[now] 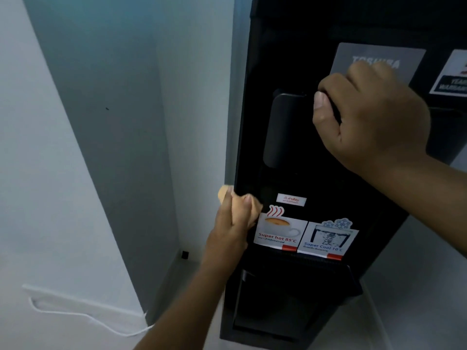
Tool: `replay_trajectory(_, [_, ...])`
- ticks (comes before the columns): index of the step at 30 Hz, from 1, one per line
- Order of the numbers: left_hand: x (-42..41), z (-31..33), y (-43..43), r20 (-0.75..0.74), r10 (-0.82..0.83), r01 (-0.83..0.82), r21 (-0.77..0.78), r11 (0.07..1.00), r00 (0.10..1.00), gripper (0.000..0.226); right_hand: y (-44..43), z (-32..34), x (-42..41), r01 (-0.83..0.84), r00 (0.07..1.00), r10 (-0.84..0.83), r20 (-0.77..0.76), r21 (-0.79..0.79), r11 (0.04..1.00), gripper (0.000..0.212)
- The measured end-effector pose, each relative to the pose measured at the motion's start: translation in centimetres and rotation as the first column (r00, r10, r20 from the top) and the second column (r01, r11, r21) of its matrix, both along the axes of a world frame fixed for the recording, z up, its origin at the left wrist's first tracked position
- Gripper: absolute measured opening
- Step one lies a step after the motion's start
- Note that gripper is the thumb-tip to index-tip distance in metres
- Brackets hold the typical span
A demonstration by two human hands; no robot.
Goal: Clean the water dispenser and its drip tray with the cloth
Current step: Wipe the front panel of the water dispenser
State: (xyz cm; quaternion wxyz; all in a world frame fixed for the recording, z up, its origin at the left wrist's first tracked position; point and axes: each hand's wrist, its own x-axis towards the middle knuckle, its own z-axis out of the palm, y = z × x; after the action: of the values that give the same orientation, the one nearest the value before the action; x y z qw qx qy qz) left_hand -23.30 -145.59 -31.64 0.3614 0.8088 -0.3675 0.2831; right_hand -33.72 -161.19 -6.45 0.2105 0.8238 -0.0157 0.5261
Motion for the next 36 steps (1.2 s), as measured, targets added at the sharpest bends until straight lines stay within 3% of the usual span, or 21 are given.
replay_trajectory(2, [-0.3,0.6,2.4,0.050,0.127,-0.131,0.106,0.986,0.991,0.021,0.0,0.0,-0.1,-0.009,1.000,0.009,0.007,-0.002,1.000,0.044])
replay_trajectory(3, [0.1,1.4,3.1,0.044,0.129,-0.130,0.014,0.991,0.991,0.017,0.0,-0.1,-0.3,-0.010,1.000,0.010,0.017,-0.004,1.000,0.044])
replay_trajectory(5, [0.6,3.8,3.1,-0.106,0.111,-0.143,-0.370,0.918,0.988,0.037,0.2,-0.2,-0.2,-0.010,1.000,0.011,0.027,-0.018,1.000,0.042])
replay_trajectory(8, [-0.4,7.7,-1.5,-0.126,0.011,-0.071,-0.489,0.869,0.992,0.063,0.2,-0.1,-0.2,-0.001,1.000,0.001,0.023,-0.028,1.000,0.042])
replay_trajectory(11, [-1.4,7.3,-5.0,-0.096,0.124,-0.152,-0.398,0.905,0.988,0.071,0.3,-0.2,-0.1,0.005,0.999,-0.004,0.032,-0.017,1.000,0.043])
replay_trajectory(12, [-1.4,6.3,-5.4,-0.057,0.187,-0.195,-0.303,0.933,0.981,0.071,0.2,-0.3,0.0,0.006,1.000,-0.005,0.030,-0.016,1.000,0.043])
replay_trajectory(14, [-1.3,4.0,-5.7,0.188,0.174,-0.170,-0.038,0.985,0.967,0.070,0.2,-0.3,0.2,0.008,1.000,-0.008,0.027,-0.021,1.000,0.043])
replay_trajectory(16, [-2.1,2.7,-6.2,0.454,-0.118,-0.030,0.305,0.952,0.883,0.062,0.2,-0.2,0.4,0.014,0.999,-0.013,0.029,-0.025,1.000,0.043])
replay_trajectory(18, [-3.0,2.1,-6.0,0.515,-0.434,-0.001,0.646,0.764,0.739,0.059,0.1,-0.1,0.5,0.018,0.999,-0.018,0.030,-0.023,1.000,0.043])
replay_trajectory(19, [-3.0,2.2,-5.4,0.520,-0.477,-0.063,0.719,0.692,0.708,0.062,0.1,-0.2,0.5,0.017,0.999,-0.016,0.028,-0.020,1.000,0.043])
replay_trajectory(20, [-2.3,2.3,-4.5,0.559,-0.452,-0.114,0.706,0.699,0.695,0.064,0.1,-0.2,0.4,0.012,1.000,-0.012,0.027,-0.019,1.000,0.043])
replay_trajectory(22, [0.2,2.7,-2.1,0.646,-0.300,-0.118,0.521,0.845,0.702,0.062,0.2,-0.3,0.2,0.012,1.000,-0.012,0.026,-0.021,1.000,0.042])
replay_trajectory(24, [2.6,3.6,0.7,0.643,-0.115,-0.122,0.312,0.942,0.757,0.066,0.3,-0.3,0.0,0.006,1.000,-0.005,0.020,-0.033,0.999,0.041])
replay_trajectory(27, [3.1,6.2,0.7,0.436,0.066,-0.078,0.011,0.997,0.898,0.075,0.3,-0.5,-0.2,0.000,1.000,0.000,0.019,-0.035,0.999,0.040])
replay_trajectory(29, [2.1,7.2,-1.6,0.316,0.100,-0.054,-0.150,0.987,0.943,0.070,0.2,-0.5,-0.2,-0.005,1.000,0.006,0.026,-0.036,0.999,0.040])
replay_trajectory(30, [1.7,7.0,-2.3,0.334,0.098,-0.054,-0.139,0.989,0.938,0.068,0.3,-0.5,-0.2,-0.009,1.000,0.010,0.028,-0.038,0.999,0.040])
replay_trajectory(32, [1.5,4.7,-2.3,0.461,0.051,-0.085,0.053,0.995,0.886,0.066,0.4,-0.4,-0.1,0.000,0.999,0.001,0.033,-0.041,0.999,0.040])
replay_trajectory(34, [1.6,2.0,-0.7,0.572,-0.072,-0.128,0.302,0.945,0.817,0.064,0.3,-0.4,0.0,0.008,0.999,-0.006,0.043,-0.044,0.999,0.040])
replay_trajectory(36, [2.2,1.5,0.9,0.641,-0.166,-0.150,0.409,0.900,0.749,0.058,0.2,-0.3,-0.1,0.013,0.998,-0.011,0.054,-0.042,0.999,0.040])
